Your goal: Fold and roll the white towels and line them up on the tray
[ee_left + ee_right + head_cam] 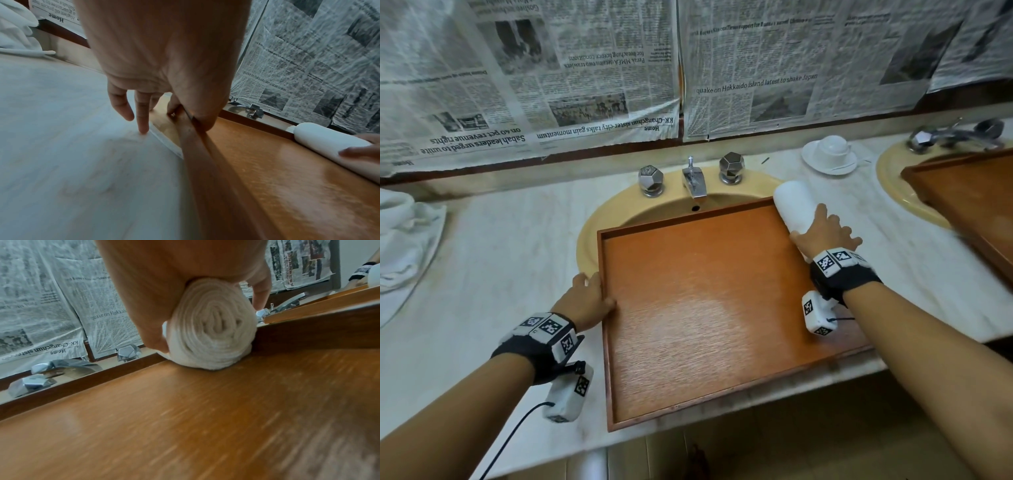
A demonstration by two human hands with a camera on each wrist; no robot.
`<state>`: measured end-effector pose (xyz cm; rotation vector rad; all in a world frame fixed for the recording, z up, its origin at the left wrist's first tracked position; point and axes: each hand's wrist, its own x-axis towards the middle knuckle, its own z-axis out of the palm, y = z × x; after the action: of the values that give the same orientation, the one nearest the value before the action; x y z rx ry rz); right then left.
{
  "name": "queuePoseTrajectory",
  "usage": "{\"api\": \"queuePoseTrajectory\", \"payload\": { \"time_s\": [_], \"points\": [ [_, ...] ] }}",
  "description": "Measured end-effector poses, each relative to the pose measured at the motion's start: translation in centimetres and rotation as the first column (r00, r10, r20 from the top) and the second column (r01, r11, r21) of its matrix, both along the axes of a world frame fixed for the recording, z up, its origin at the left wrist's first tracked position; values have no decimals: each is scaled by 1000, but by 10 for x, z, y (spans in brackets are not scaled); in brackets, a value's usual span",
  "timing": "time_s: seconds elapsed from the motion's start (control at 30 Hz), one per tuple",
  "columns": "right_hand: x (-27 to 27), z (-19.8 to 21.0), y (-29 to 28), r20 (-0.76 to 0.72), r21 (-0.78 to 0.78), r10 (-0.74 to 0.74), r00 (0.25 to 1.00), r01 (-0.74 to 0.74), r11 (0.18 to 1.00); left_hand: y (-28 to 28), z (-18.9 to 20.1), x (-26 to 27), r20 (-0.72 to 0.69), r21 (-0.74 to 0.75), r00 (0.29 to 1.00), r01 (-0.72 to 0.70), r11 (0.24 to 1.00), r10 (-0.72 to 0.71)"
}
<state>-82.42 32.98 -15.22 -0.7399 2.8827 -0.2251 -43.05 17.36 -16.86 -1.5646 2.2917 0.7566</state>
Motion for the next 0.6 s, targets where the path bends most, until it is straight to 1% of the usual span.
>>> {"api": "queuePoseTrajectory", "payload": {
  "time_s": [0.17,0.3,0.5,0.6],
  "points": [
    [11,0,2,-30,1,-32,999,32,999,2,0,1,-9,-9,1000,-7,1000,7],
    [17,0,5,-82,23,19,996,-17,1000,2,2,-3,-19,-19,999,-28,999,27],
    [12,1,8,-43,-11,-9,999,8,1000,4,4,-3,-58,-21,996,-62,998,61],
    [18,3,7,-51,-16,-19,999,18,1000,4,4,0,-104,-21,992,-78,997,76]
  ]
}}
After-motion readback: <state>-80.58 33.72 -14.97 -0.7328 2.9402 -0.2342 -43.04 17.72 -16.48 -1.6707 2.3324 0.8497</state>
